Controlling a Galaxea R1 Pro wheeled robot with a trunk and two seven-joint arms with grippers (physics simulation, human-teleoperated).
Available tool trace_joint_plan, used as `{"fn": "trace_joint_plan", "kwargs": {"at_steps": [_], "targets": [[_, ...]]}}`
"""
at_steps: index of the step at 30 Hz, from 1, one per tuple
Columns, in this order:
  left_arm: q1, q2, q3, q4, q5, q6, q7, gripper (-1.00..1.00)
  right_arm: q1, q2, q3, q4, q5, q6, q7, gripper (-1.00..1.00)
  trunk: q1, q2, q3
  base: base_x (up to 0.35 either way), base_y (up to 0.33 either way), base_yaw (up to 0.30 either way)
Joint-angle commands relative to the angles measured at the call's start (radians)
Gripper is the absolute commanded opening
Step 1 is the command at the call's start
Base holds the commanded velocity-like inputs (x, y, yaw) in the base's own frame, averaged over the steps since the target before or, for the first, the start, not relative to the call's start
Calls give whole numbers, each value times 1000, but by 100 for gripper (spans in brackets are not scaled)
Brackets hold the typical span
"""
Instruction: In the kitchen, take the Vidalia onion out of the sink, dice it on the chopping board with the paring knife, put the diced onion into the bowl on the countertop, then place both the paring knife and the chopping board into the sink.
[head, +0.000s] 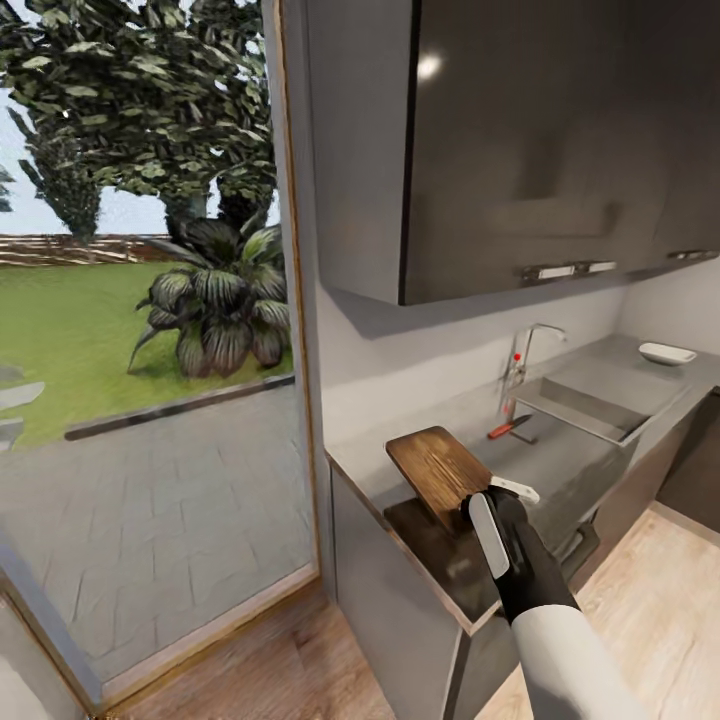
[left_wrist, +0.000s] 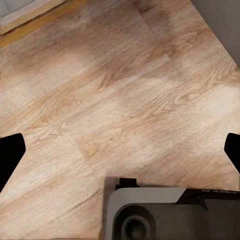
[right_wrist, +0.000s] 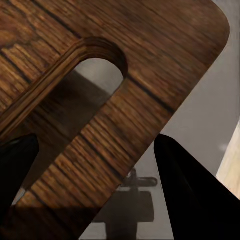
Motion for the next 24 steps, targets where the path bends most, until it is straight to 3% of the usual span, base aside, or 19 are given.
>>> {"fn": "trace_joint_plan", "kwargs": {"at_steps": [1, 24], "targets": [[0, 0, 0, -1, 6, -2, 0, 100, 0, 0, -1, -1, -11, 0, -9, -100, 0, 0, 1, -52, -173, 238], [0, -1, -1, 1, 6, -2, 0, 100, 0, 0, 0, 0, -11, 0, -9, -100, 0, 0, 23, -31, -209, 250]]}}
